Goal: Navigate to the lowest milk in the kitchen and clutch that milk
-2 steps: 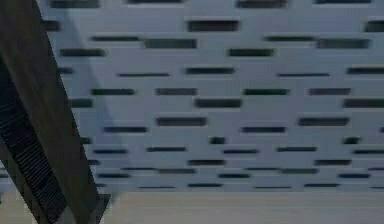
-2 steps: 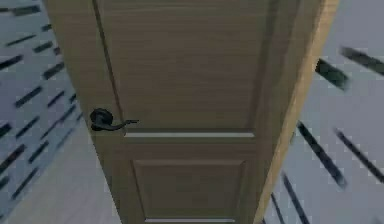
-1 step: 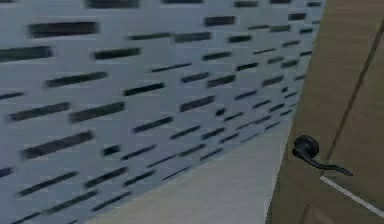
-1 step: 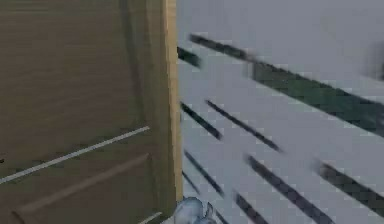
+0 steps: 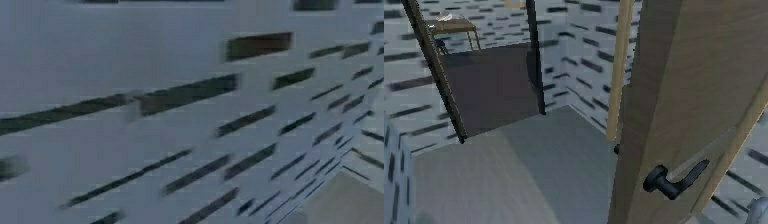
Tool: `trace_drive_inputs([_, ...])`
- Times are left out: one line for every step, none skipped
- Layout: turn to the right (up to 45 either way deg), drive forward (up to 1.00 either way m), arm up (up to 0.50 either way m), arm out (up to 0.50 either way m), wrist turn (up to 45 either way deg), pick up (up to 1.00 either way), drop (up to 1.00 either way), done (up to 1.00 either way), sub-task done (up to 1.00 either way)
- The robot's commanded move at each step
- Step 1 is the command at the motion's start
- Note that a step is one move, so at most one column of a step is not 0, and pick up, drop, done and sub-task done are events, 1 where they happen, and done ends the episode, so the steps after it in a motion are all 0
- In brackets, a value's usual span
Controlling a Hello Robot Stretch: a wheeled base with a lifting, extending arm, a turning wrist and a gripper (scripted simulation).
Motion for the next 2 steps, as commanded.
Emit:
trace_drive_inputs([-3.0,0.0,0.0,0.0,0.0,0.0,0.0,0.0,0.0])
trace_drive_inputs([0.0,0.05,0.0,0.0,0.0,0.0,0.0,0.0,0.0])
